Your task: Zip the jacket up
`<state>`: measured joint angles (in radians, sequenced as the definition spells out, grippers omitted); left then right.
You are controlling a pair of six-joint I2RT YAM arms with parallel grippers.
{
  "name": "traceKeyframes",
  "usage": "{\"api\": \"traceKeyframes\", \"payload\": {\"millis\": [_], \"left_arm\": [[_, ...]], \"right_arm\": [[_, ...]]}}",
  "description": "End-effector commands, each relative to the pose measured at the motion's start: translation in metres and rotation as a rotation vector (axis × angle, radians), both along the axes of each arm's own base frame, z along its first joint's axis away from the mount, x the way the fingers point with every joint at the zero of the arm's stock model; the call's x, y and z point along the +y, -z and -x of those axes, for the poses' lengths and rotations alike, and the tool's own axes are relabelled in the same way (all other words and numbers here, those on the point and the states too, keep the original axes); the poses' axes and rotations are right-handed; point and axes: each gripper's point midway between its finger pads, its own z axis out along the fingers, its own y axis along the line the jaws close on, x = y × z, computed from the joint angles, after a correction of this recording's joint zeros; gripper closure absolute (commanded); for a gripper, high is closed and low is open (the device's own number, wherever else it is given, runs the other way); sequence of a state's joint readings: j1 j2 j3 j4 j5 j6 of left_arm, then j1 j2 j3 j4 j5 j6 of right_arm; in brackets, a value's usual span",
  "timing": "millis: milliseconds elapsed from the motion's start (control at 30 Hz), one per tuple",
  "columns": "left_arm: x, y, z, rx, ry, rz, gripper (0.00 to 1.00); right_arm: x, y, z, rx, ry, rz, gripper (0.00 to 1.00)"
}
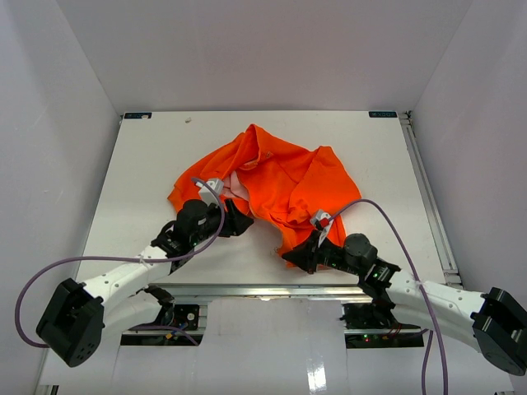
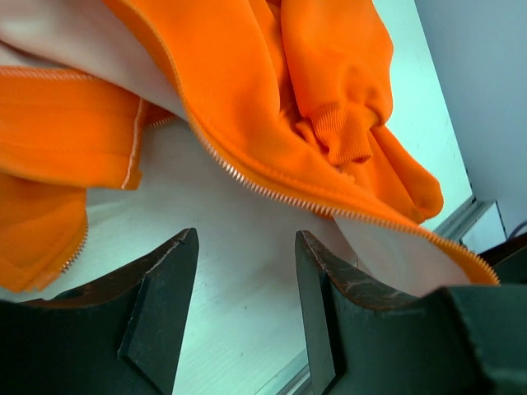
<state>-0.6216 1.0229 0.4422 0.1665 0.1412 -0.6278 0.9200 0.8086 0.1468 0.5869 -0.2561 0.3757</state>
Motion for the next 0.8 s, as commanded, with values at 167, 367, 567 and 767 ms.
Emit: {"api": "traceKeyframes", "payload": {"millis": [167,367,567,767], "left_arm": [[-0.003,-0.005,0.015,-0.056,0.115,-0.009,0.43],[-0.038,-0.064,0.089,-0.262,0.594,0.255,0.44],[-0.044,-0.077,0.114,-0.28,0.754,0.334,0.45],[-0.053,-0.057,0.113,-0.225,0.82,0.303,0.46]], "right_arm": [[0.006,-0.039,0.032,0.012,-0.178,-0.119,0.92],[0.008,-0.03,0.029,0.034,-0.17,-0.07,0.92],[0.01,-0.018,0.027,0.063,-0.173,-0.028,0.92],[0.014,-0.016,0.023,0.079,-0.164,-0.014,0.92]]}}
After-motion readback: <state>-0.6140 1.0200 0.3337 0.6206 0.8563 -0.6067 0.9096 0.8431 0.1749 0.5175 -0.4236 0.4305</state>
